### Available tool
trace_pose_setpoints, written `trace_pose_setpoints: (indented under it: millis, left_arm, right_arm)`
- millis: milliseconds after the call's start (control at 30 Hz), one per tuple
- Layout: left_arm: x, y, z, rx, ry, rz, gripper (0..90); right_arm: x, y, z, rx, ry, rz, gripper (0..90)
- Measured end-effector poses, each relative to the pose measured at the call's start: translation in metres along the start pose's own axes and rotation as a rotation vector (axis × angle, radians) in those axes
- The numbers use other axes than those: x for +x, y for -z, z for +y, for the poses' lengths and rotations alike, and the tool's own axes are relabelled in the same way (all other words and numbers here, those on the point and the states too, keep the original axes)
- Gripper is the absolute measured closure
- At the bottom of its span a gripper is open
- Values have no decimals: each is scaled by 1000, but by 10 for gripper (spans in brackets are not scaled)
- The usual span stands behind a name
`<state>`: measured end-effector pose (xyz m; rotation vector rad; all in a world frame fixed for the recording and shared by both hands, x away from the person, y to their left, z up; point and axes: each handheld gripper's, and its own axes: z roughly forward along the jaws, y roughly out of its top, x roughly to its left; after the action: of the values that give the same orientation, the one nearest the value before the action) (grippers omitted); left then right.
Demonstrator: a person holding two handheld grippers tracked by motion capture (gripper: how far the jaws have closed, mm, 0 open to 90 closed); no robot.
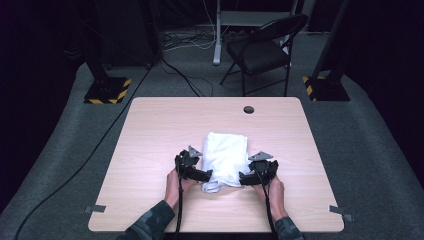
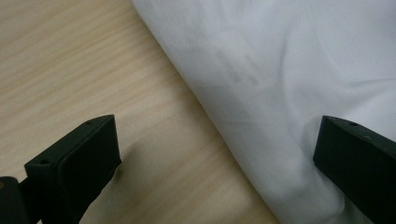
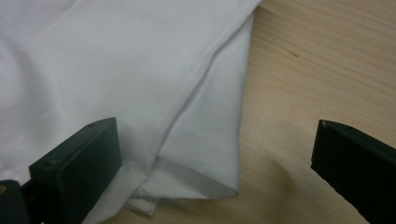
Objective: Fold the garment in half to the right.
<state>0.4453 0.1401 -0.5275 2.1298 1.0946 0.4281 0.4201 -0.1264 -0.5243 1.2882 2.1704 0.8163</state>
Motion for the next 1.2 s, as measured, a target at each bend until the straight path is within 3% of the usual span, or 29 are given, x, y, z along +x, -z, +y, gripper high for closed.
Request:
trace_pose_setpoints:
  millis: [267, 633, 900, 1200]
  left_arm:
    - [8, -12, 15, 13, 6, 7, 0]
    - [12, -10, 18, 1, 17, -6, 0]
    - [19, 12, 22, -50, 25, 12, 0]
    - [29, 55, 14, -119, 14, 17, 0]
  right_arm:
    - [-10, -13, 14, -3, 9, -24, 18]
    - [-14, -17, 19, 15, -18, -4, 0]
    - [-19, -2, 21, -22, -27, 3, 0]
    - [-27, 37, 18, -76, -26, 15, 0]
